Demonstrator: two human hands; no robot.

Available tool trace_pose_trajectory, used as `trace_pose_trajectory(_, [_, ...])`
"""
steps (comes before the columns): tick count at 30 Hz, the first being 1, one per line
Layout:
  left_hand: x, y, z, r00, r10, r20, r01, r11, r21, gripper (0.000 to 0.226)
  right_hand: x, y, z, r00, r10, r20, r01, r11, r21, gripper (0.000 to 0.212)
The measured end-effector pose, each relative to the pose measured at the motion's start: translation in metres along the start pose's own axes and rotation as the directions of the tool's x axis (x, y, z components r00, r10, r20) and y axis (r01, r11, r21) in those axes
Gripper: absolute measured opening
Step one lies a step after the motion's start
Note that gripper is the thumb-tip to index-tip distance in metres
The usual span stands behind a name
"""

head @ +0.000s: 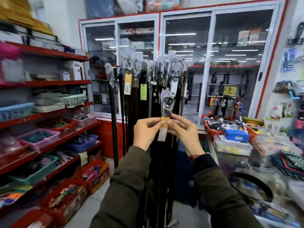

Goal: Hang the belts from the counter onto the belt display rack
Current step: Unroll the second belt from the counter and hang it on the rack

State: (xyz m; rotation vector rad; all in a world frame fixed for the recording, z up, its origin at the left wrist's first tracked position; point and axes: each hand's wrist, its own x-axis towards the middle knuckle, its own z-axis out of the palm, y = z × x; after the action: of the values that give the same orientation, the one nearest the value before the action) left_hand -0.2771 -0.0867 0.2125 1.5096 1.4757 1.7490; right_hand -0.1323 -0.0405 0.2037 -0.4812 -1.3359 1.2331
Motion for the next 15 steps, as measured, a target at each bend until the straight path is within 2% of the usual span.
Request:
trace_pose_trajectory(3, [0.018, 0.006, -0.029, 0.998, -0.033, -0.055, 0.017, 0.963, -0.271, 0.025, 0.024, -0.011, 0.035, 0.998, -0.022, 0.057, 0.020, 0.999, 0.035, 0.034])
trace_pose_trajectory(5, [0.030, 0.012, -0.048, 0.995, -0.015, -0.101, -0.021, 0.939, -0.344, 0.025, 0.041, -0.018, 0.060, 0.997, -0.032, 0.077, 0.027, 0.998, 0.063, 0.030])
trace_pose_trajectory(11, [0.077, 0.048, -0.094, 0.977, 0.068, -0.203, -0.145, 0.908, -0.393, 0.034, 0.091, -0.047, 0.128, 0.981, -0.108, 0.162, 0.079, 0.982, 0.172, 0.024])
trace_pose_trajectory(15, [0.105, 0.069, -0.113, 0.962, 0.086, -0.259, -0.177, 0.919, -0.352, 0.032, 0.116, -0.067, 0.159, 0.986, -0.103, 0.134, 0.080, 0.983, 0.167, 0.031])
